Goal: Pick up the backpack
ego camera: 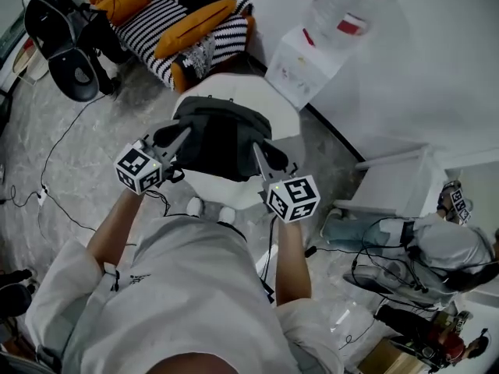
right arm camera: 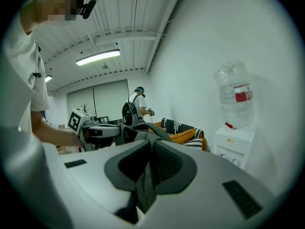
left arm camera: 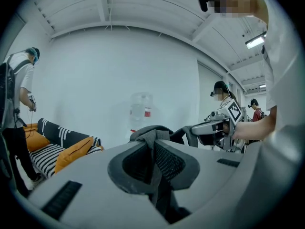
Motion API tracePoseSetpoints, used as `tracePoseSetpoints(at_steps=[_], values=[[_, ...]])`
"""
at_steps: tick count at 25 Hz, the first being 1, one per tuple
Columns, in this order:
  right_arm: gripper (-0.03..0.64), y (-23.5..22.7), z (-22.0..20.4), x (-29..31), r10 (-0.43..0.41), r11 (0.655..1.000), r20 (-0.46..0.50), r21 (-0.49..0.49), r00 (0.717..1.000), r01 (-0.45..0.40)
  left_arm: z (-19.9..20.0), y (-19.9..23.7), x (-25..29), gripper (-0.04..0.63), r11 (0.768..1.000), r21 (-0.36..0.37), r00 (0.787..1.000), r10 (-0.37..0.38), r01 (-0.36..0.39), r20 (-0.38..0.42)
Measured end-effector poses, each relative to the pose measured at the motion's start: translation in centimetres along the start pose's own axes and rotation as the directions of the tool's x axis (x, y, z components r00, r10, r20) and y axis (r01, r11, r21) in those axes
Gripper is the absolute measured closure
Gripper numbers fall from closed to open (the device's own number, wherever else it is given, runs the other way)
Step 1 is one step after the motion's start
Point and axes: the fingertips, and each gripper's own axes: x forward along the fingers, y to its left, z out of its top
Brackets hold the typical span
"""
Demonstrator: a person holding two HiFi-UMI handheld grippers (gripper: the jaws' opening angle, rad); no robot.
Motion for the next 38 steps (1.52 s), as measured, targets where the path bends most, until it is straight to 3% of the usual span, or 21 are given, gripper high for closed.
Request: tracePoseSetpoints(at_steps=[10, 17, 29, 38], values=[[0.574, -0.1, 3.3, -1.6, -0.001, 0.999, 0.065, -0.034, 0.998, 0.003, 3.0, -1.2, 0.0, 0.558, 0.998, 0.044, 0.998, -0.046, 0.044, 0.043], [0.574, -1.2, 5.9, -1.8, -0.054, 0.998, 0.075, -0.013, 0.996, 0.055, 5.8, -0.9, 1.4, 0.558, 0.998, 0.052, 0.998, -0.041, 0.038, 0.055], [0.574, -2.2, 7.6, -0.8, -0.153, 0.988, 0.065, -0.011, 0.986, 0.154, 7.9, 0.1, 3.0, 0.560, 0.991, 0.091, 0.994, 0.090, -0.096, 0.066], [0.574, -1.5, 6.8, -0.7, -0.168, 0.985, 0.071, -0.028, 0.983, 0.170, 6.6, 0.1, 2.5, 0.560, 0.980, 0.145, 0.989, 0.126, -0.135, 0.074]])
